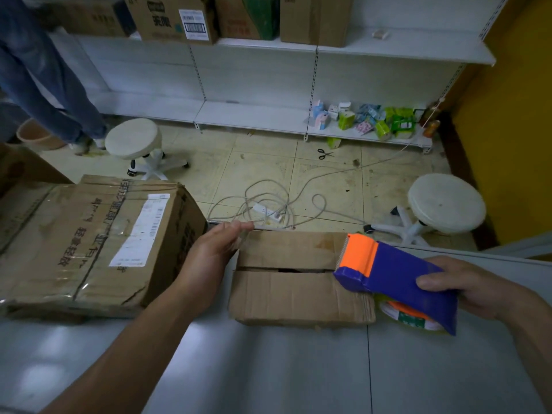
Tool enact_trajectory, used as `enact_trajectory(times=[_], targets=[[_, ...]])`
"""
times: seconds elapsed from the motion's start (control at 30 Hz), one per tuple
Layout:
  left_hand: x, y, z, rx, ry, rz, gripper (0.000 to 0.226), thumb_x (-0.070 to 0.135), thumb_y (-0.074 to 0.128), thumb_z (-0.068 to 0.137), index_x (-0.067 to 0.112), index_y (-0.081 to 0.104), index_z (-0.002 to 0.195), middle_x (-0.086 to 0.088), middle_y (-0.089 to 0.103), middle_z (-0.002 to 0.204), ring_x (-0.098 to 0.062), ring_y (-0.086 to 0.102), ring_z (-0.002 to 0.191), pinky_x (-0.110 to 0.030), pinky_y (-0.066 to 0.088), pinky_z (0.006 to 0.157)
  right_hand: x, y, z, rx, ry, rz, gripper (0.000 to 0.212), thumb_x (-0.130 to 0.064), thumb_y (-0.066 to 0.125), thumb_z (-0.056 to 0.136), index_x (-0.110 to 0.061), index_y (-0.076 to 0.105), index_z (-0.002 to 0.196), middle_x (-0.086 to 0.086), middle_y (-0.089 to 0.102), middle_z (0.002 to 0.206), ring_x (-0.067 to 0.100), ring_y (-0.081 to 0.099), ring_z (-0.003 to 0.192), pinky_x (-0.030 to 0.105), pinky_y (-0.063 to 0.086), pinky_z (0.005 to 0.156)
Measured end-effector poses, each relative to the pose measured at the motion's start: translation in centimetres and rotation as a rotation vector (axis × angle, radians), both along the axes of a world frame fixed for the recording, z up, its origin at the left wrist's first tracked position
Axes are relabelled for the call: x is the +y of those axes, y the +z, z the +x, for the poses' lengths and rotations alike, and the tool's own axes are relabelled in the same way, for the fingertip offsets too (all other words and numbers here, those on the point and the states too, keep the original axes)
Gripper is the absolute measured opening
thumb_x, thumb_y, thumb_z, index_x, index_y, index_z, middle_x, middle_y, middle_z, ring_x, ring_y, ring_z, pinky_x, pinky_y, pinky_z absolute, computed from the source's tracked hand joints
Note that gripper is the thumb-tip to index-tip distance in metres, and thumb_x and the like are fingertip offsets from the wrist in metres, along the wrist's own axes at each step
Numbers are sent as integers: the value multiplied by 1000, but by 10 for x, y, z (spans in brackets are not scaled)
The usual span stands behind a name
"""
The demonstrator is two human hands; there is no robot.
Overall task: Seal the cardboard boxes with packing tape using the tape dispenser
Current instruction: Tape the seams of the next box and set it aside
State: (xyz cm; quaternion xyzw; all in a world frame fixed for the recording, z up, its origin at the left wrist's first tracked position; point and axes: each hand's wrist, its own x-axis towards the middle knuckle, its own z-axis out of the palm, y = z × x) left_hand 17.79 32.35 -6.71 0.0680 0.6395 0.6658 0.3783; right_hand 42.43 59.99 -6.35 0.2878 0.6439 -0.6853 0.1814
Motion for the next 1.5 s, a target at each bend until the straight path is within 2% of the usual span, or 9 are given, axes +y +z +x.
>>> enact_trajectory(times=[0.13, 0.27, 0.4, 0.53, 0.7, 0.83, 1.07, 1.23, 1.5], targets=[[-8, 10, 6, 129, -10, -36, 32, 40, 65, 85, 16, 74, 103, 6, 70, 109, -11, 60, 113, -34, 40, 102, -1, 12, 1, -3, 47, 43, 90, -54, 92, 26, -2, 72, 96, 21, 72, 96, 25, 71, 76, 23, 54, 60], [-15, 17, 13, 247, 42, -29, 35, 24, 56, 94, -6, 65, 109, -2, 69, 110, 4, 63, 95, -22, 42, 86, 4, 32, -2, -9, 90, 99, 70, -42, 88, 33, -2, 74, 89, 20, 73, 89, 23, 71, 71, 21, 52, 56], [-28, 18, 19, 253, 57, -48, 24, 26, 55, 95, 11, 73, 100, 3, 72, 108, -12, 63, 108, -35, 43, 101, 10, 52, -14, -32, 160, 169, 67, -37, 79, 45, 2, 70, 99, 21, 73, 93, 27, 71, 78, 21, 54, 59], [-34, 19, 24, 251, 40, -12, 47, 30, 51, 96, -13, 56, 115, 10, 71, 110, -17, 58, 119, -45, 37, 109, 8, 62, -28, -54, 208, 208, 49, -35, 79, 51, -8, 76, 91, 18, 74, 94, 26, 72, 79, 20, 53, 60], [-15, 18, 37, 282, 197, 20, 34, 29, 47, 101, 2, 67, 99, 15, 69, 101, 8, 60, 99, -13, 43, 82, 2, 58, -38, -81, 250, 231, 54, -45, 79, 47, -9, 76, 88, 18, 73, 93, 26, 71, 80, 22, 53, 62], [-6, -1, 56, 436, 221, -80, 27, 41, 41, 100, 35, 61, 84, 14, 69, 112, 3, 58, 103, -22, 40, 83, 4, 54, -36, -89, 257, 238, 60, -45, 77, 47, -6, 73, 94, 18, 73, 93, 27, 71, 80, 22, 53, 62], [0, -27, 54, 675, 326, -198, 28, 32, 34, 105, 36, 46, 80, 18, 72, 94, 5, 60, 91, -14, 41, 74, 11, 54, -33, -80, 252, 218, 57, -42, 77, 48, -5, 74, 91, 20, 73, 93, 28, 71, 78, 22, 53, 61], [3, -31, 53, 657, 428, -183, 38, 40, 33, 98, 8, 42, 79, 3, 57, 68, -2, 49, 62, -23, 36, 58, 11, 52, -38, -80, 260, 208, 49, -42, 77, 48, -9, 76, 86, 19, 73, 92, 27, 71, 78, 22, 54, 60], [-4, -31, 50, 544, 329, -51, 30, 21, 30, 107, 12, 40, 80, -1, 75, 79, -5, 67, 104, -10, 43, 86, 6, 51, -44, -113, 312, 261, 85, -61, 87, 33, -8, 72, 98, 13, 74, 94, 25, 72, 82, 22, 54, 63]])
